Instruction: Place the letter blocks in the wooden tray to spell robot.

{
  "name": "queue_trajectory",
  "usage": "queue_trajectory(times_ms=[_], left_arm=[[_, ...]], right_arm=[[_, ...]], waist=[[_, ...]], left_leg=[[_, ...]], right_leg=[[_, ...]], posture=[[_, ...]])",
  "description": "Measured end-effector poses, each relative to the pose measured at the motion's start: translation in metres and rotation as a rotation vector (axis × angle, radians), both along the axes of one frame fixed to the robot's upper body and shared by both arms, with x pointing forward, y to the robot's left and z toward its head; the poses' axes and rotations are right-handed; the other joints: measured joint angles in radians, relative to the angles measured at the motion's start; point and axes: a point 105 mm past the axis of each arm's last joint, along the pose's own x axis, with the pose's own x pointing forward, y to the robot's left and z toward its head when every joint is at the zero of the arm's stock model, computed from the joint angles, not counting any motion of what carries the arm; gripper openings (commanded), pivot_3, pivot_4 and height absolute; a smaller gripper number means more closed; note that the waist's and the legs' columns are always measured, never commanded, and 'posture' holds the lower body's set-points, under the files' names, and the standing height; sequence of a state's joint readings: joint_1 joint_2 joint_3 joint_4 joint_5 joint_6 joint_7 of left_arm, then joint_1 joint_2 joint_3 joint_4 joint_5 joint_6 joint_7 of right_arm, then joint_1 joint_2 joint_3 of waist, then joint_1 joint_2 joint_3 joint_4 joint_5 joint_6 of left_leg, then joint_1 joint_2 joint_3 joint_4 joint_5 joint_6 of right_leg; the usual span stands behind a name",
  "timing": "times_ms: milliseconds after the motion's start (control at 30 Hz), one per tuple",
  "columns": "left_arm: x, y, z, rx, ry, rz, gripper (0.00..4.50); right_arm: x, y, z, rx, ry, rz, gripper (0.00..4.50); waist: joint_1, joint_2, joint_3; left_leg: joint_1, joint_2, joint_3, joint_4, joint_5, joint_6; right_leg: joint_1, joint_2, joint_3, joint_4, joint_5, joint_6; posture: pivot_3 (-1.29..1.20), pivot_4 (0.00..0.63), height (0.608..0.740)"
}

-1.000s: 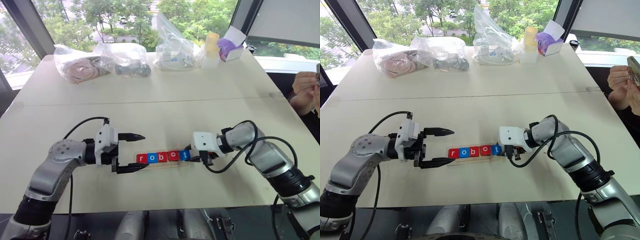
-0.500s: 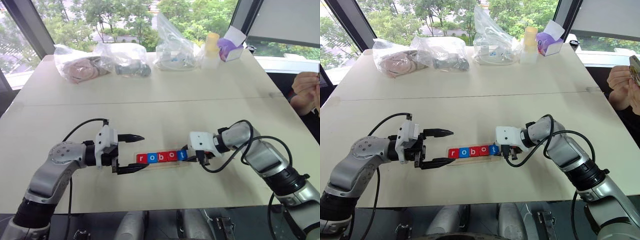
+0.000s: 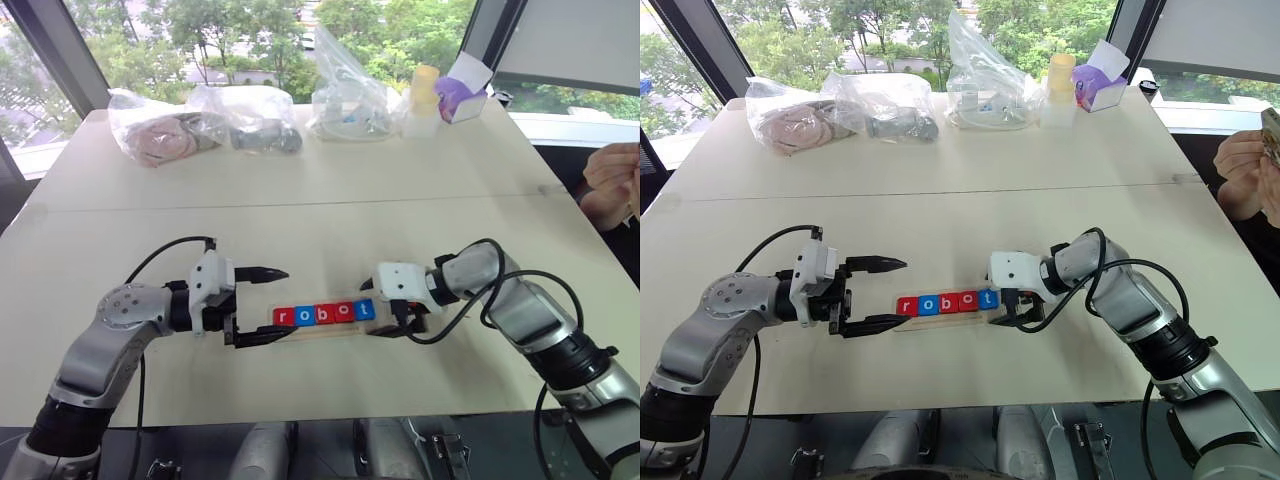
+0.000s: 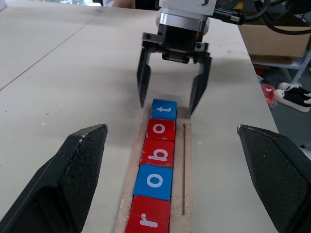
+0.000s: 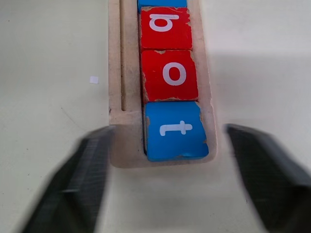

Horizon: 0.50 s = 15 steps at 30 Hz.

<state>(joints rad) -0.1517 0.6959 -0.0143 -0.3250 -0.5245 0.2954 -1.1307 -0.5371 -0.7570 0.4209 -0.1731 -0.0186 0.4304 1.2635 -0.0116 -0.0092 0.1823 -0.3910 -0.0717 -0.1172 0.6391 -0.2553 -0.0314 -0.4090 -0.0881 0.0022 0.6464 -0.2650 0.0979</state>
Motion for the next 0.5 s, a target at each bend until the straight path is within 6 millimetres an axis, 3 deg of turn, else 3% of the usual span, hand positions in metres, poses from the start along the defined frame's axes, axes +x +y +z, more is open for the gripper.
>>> queue_trajectory(times_ms=[267,500], left_arm=[[0.001,0.001,-0.001,-0.001,0.001,0.004,4.50],[0.000,0.003,-0.002,-0.003,0.002,-0.001,4.50]], right_arm=[[0.008,-0.004,0.015,0.044,-0.006,-0.055,4.44],[0.020,-0.032,0.037,0.056,-0.079,-0.170,4.44]], waist=[[0.001,0.000,0.000],[0.002,0.000,0.000]], left_leg=[[0.000,0.000,0.000,0.000,0.000,0.000],[0.000,0.000,0.000,0.000,0.000,0.000]], right_leg=[[0.000,0.000,0.000,0.000,0.000,0.000],[0.000,0.000,0.000,0.000,0.000,0.000]], posture=[[0.00,0.150,0.740],[0.00,0.150,0.740]])
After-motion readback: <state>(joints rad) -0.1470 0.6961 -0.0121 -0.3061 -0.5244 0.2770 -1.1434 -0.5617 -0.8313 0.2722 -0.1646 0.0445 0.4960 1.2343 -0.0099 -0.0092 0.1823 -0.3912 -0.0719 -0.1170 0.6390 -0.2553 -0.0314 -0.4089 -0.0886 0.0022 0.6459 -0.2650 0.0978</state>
